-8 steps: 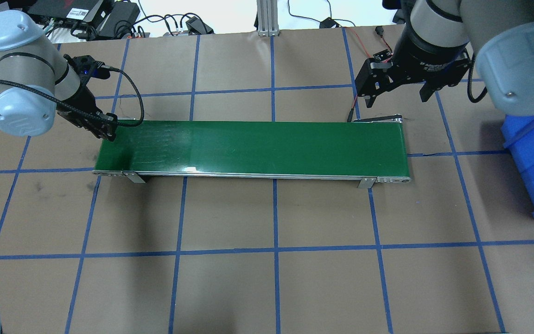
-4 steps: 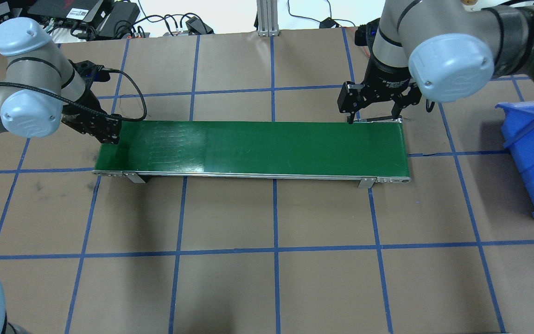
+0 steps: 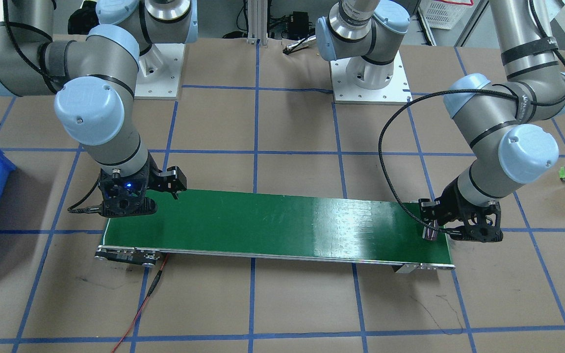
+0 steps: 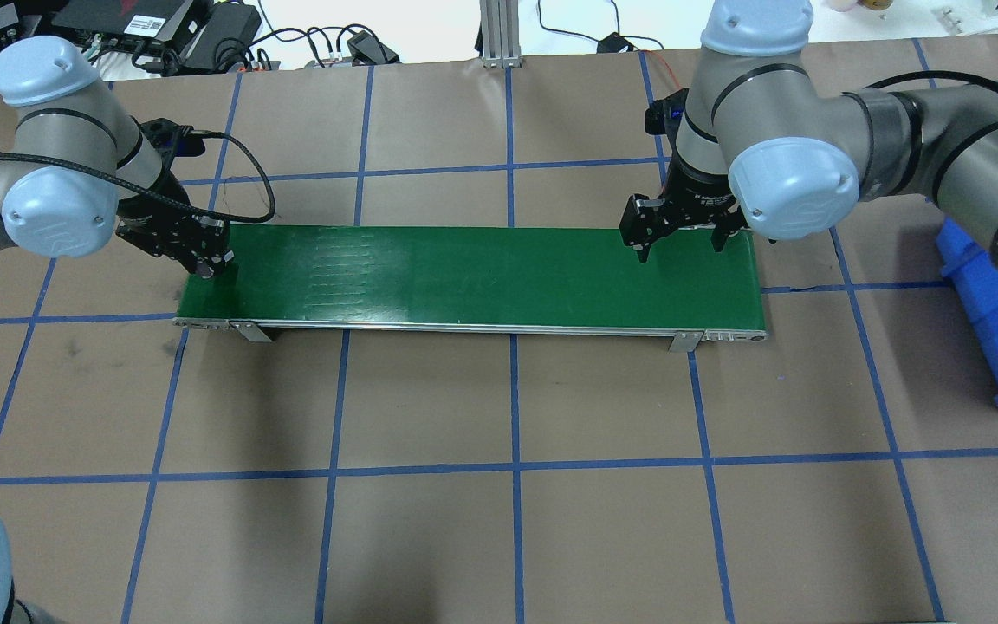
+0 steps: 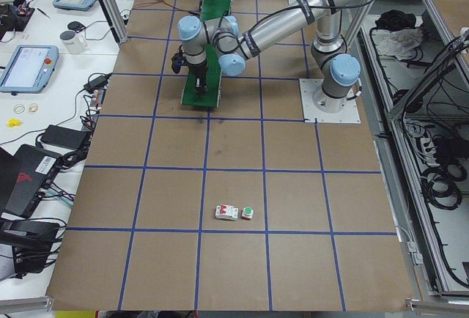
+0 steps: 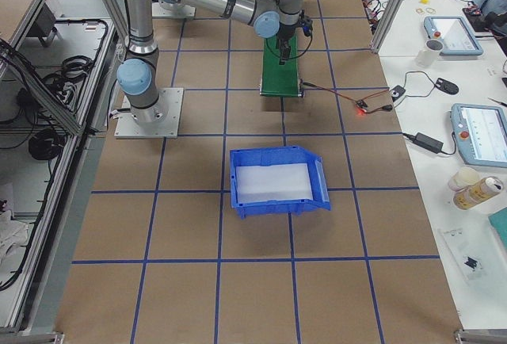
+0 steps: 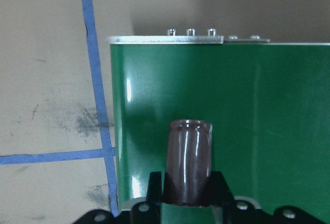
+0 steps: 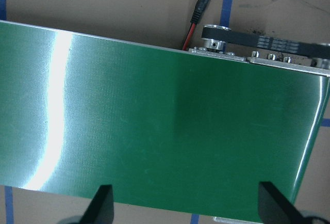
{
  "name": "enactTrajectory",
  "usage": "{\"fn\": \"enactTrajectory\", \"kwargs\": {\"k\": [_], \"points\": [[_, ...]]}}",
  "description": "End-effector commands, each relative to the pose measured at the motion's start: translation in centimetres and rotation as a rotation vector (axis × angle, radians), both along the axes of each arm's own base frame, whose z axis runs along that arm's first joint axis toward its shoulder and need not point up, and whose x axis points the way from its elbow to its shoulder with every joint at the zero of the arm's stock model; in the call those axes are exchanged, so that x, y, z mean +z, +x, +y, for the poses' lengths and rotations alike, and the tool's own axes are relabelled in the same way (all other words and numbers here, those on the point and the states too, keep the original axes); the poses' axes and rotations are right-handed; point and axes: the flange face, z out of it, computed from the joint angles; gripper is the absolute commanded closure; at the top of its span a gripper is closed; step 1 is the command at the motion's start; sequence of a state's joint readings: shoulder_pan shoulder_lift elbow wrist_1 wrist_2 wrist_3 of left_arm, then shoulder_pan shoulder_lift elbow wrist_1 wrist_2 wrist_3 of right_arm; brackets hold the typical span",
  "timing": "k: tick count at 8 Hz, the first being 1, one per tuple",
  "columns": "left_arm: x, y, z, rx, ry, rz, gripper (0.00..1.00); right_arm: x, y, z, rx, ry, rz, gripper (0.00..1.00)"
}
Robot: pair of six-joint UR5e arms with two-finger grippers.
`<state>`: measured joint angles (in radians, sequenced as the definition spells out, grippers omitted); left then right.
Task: Move capacitor from left to right
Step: 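Set the capacitor on the belt with the left gripper while the right gripper approaches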
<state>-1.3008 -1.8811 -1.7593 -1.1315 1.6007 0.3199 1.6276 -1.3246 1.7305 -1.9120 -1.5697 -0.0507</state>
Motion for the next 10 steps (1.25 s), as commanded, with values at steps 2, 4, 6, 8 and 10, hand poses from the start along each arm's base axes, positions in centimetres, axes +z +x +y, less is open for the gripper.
{"fn": "enactTrajectory", "kwargs": {"k": [2, 4, 6, 8, 10], "points": [[1.1, -1.0, 1.1, 0.024, 0.042, 0.006, 0.00, -1.9, -0.7, -0.7, -0.021, 0.000, -0.087, 0.00], [4.1, -1.9, 2.5, 0.019, 0.036, 0.005, 0.00, -2.4, -3.8, -2.0, -0.070, 0.009, -0.257, 0.00], [5.9, -2.1, 3.9, 0.033, 0.055, 0.008, 0.00, -2.9, -3.7, -1.7, -0.082, 0.021, -0.264, 0.00], [9.2, -2.6, 5.4, 0.032, 0.029, 0.006, 0.00, -2.9, -3.7, -1.7, -0.082, 0.022, -0.264, 0.00], [10.5, -2.5, 6.0, 0.035, 0.007, 0.001, 0.00, -2.9, -3.7, -1.7, -0.082, 0.022, -0.264, 0.00]]}}
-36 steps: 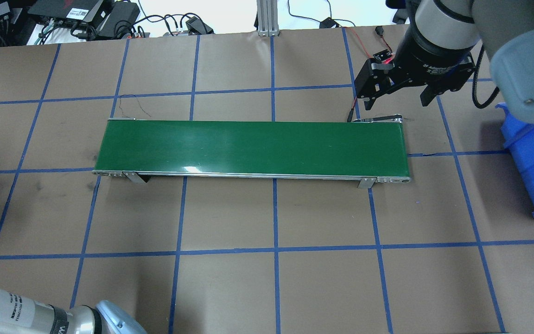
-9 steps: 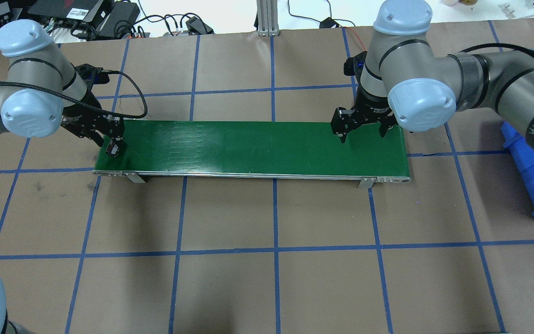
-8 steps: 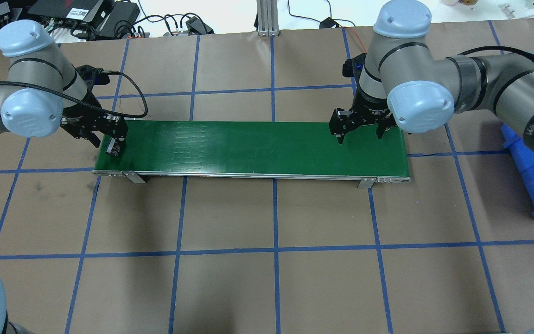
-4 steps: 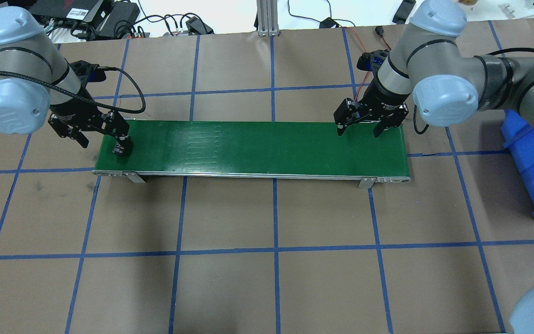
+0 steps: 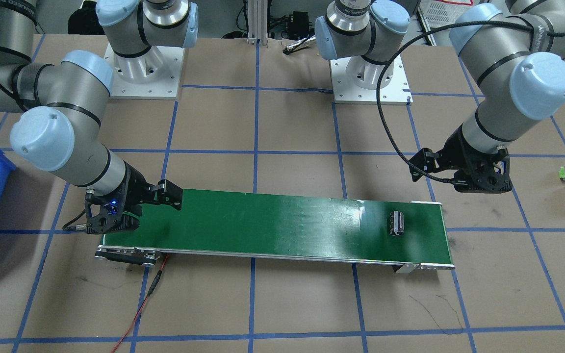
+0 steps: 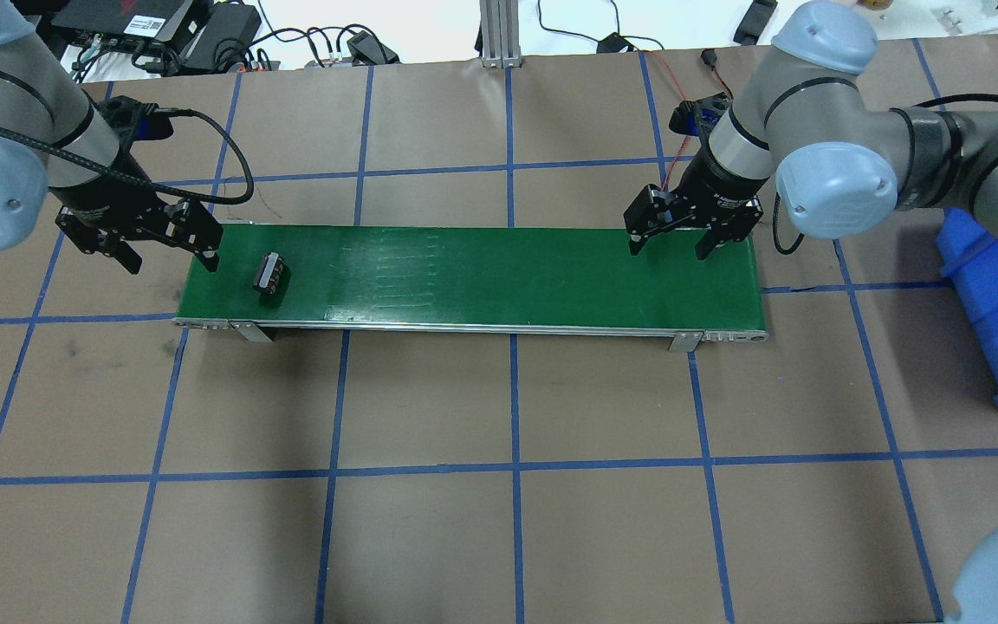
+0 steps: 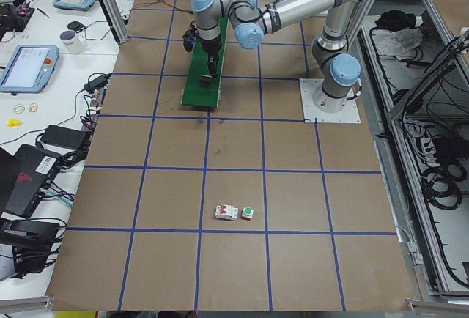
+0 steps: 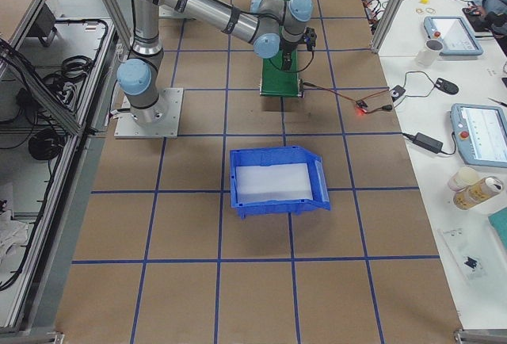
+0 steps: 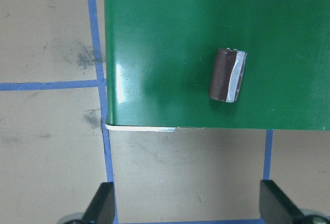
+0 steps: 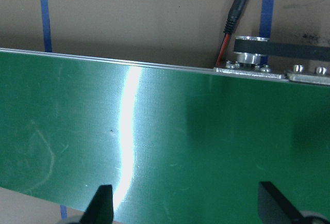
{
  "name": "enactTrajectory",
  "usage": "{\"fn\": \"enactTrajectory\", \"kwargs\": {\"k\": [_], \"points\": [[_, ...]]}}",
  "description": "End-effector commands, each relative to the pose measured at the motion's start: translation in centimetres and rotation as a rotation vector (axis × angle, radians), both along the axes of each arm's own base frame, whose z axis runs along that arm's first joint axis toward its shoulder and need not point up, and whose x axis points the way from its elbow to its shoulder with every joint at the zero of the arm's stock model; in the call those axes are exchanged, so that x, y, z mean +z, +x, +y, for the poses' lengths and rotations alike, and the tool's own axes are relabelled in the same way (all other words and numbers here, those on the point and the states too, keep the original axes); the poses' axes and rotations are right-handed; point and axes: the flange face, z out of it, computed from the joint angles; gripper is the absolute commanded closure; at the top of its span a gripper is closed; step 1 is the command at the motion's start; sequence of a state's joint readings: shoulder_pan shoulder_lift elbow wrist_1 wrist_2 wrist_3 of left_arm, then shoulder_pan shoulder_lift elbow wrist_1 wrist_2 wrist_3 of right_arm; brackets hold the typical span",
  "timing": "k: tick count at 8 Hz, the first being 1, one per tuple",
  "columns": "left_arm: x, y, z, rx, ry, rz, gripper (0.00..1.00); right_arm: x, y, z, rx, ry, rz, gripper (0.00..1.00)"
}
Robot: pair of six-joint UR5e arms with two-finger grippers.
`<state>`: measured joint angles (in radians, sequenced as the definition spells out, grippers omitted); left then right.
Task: Move capacitor from left to right
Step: 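Hold the left gripper still while the belt carries the capacitor toward the right gripper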
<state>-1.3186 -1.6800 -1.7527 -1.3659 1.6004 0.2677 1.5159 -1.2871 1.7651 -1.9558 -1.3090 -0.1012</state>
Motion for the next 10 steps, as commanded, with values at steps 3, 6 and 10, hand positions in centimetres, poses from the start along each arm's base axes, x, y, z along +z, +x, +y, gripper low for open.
{"fn": "enactTrajectory", "kwargs": {"k": [3, 6, 10], "points": [[1.7, -0.4, 0.8, -0.012, -0.023, -0.002, 0.00, -0.1, -0.2, 0.0, 0.003, 0.001, 0.018, 0.00], [1.5, -0.2, 0.5, 0.002, -0.030, -0.007, 0.00, 0.0, -0.5, 0.0, 0.004, -0.006, 0.052, 0.00], [1.7, 1.2, 0.4, 0.023, -0.046, -0.012, 0.00, -0.3, -0.3, -0.1, 0.008, -0.018, 0.099, 0.00]]}}
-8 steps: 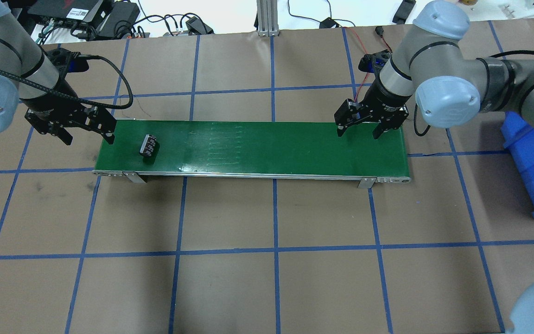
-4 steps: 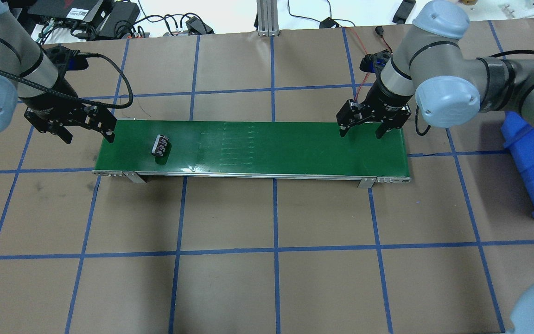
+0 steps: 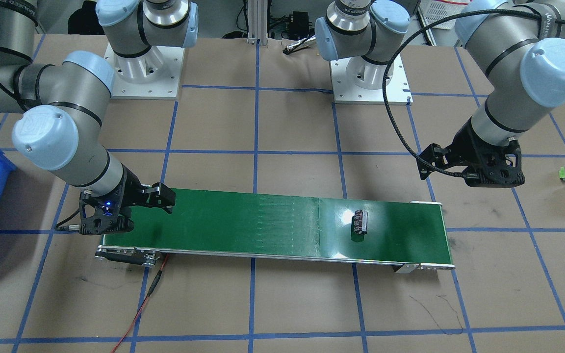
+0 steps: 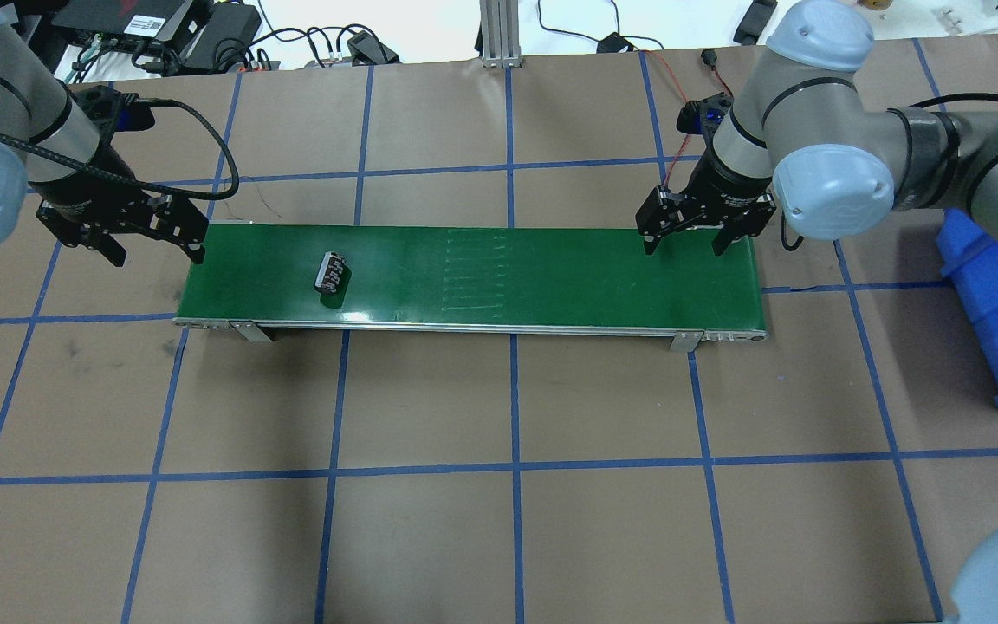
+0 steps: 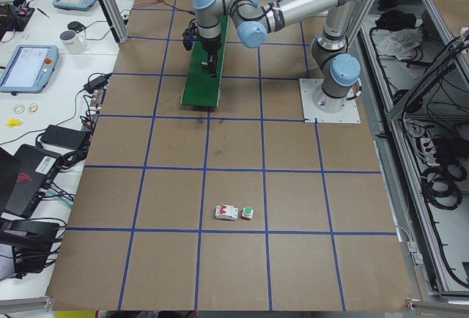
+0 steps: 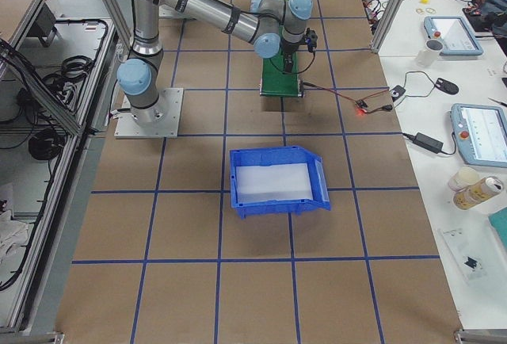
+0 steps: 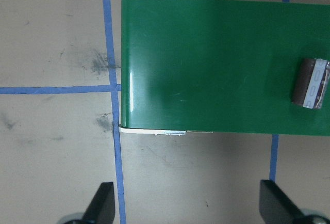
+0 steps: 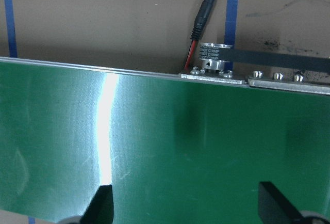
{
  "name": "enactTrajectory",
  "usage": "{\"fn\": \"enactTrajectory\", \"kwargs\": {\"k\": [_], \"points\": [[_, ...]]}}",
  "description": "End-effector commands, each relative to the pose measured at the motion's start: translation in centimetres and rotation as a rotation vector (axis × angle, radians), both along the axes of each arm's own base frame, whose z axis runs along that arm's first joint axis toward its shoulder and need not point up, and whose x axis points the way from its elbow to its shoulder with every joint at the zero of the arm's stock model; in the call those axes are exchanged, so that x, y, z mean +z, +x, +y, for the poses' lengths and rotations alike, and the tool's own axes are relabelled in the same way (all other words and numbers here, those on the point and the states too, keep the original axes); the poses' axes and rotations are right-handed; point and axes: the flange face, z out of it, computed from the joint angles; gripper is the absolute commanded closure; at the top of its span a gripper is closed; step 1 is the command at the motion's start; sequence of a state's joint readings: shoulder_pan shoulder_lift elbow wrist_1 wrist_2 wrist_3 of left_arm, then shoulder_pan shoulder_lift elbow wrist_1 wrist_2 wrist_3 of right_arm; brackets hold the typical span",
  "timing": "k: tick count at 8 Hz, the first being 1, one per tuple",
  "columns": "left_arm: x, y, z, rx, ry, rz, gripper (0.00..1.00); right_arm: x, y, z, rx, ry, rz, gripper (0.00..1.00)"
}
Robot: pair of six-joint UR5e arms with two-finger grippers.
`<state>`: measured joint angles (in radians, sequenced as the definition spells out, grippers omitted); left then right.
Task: Move capacitor from left to right
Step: 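Hold the left gripper still while the belt carries the capacitor toward the right gripper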
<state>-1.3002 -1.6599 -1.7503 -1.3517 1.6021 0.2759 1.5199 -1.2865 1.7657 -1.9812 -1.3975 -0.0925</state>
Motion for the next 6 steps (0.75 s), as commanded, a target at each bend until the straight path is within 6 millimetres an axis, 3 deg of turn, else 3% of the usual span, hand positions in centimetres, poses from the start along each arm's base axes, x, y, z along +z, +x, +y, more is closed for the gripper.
{"fn": "enactTrajectory", "kwargs": {"k": [1, 2, 6], "points": [[0.3, 0.4, 0.1, 0.016, -0.010, -0.001, 0.00, -0.9, 0.4, 0.0, 0.007, 0.010, 0.009, 0.00], [0.4, 0.3, 0.1, 0.015, -0.011, -0.001, 0.00, -2.0, 0.3, 0.1, 0.007, 0.019, 0.010, 0.00], [-0.3, 0.6, -0.1, 0.011, 0.003, -0.002, 0.00, -2.2, 0.3, 0.3, 0.007, 0.016, 0.012, 0.00]]}}
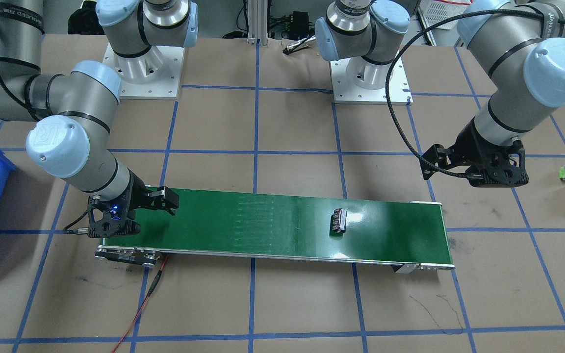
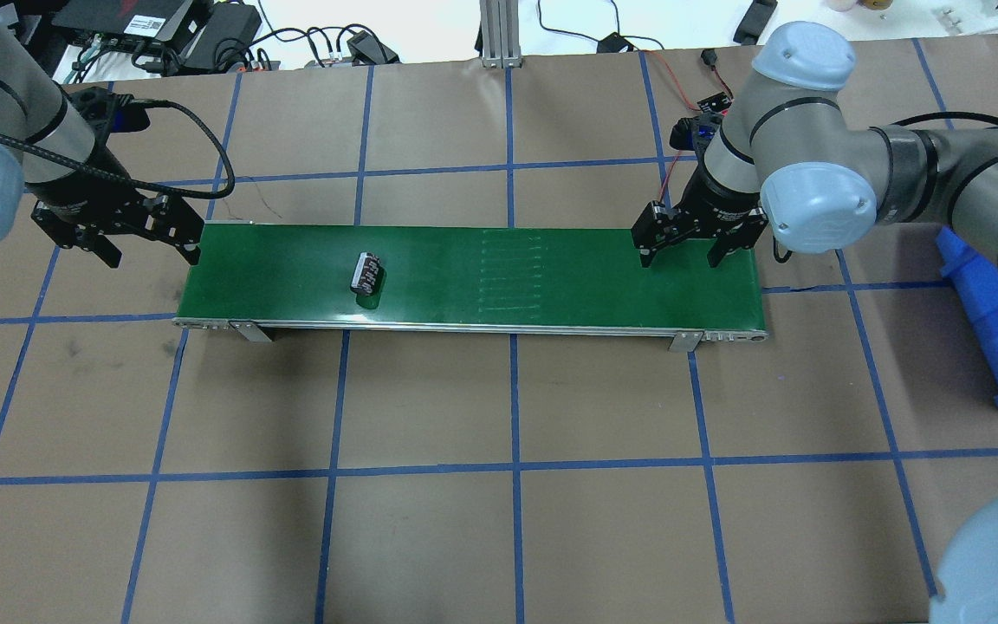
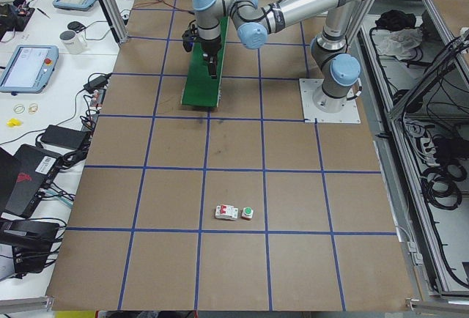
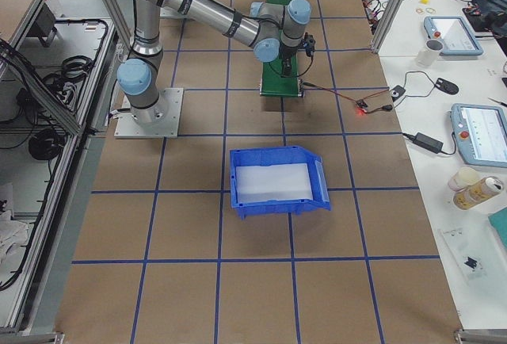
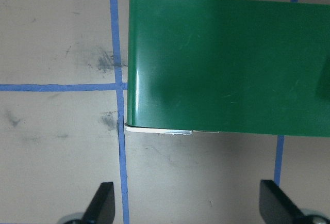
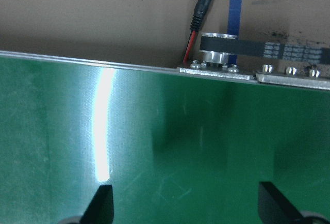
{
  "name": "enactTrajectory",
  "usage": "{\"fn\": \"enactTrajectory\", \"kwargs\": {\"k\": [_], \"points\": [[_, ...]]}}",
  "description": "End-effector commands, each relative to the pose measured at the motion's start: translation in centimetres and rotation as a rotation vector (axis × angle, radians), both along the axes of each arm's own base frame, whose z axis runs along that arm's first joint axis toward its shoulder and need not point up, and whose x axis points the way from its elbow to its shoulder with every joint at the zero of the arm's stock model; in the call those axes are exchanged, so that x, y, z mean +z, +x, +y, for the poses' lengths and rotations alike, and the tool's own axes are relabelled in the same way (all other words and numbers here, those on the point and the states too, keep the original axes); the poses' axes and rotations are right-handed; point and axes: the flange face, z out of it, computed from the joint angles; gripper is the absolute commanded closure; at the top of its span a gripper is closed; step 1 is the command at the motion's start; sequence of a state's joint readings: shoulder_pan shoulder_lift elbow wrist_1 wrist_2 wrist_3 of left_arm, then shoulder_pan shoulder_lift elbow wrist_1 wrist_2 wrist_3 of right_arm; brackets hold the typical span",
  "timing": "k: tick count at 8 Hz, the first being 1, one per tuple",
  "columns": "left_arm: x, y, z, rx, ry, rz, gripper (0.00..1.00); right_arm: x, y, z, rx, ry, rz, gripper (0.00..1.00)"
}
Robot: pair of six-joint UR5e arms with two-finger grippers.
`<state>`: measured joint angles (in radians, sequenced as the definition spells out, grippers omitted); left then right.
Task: Move capacitor from left to right
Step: 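Hold the left gripper still while the belt carries the capacitor toward the right gripper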
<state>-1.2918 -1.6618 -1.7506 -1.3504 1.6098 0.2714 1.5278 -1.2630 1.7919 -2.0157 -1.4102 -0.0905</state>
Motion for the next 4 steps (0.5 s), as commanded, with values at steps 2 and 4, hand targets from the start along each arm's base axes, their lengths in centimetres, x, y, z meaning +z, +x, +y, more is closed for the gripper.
{"fn": "enactTrajectory", "kwargs": {"k": [2, 4], "points": [[-0.71, 0.19, 0.09, 0.001, 0.016, 0.001, 0.00, -0.07, 0.01, 0.10, 0.002, 0.001, 0.009, 0.00], [-0.31, 0.00, 0.35, 0.008, 0.030, 0.007, 0.00, 0.18, 0.05, 0.17, 0.004, -0.004, 0.013, 0.01]]}}
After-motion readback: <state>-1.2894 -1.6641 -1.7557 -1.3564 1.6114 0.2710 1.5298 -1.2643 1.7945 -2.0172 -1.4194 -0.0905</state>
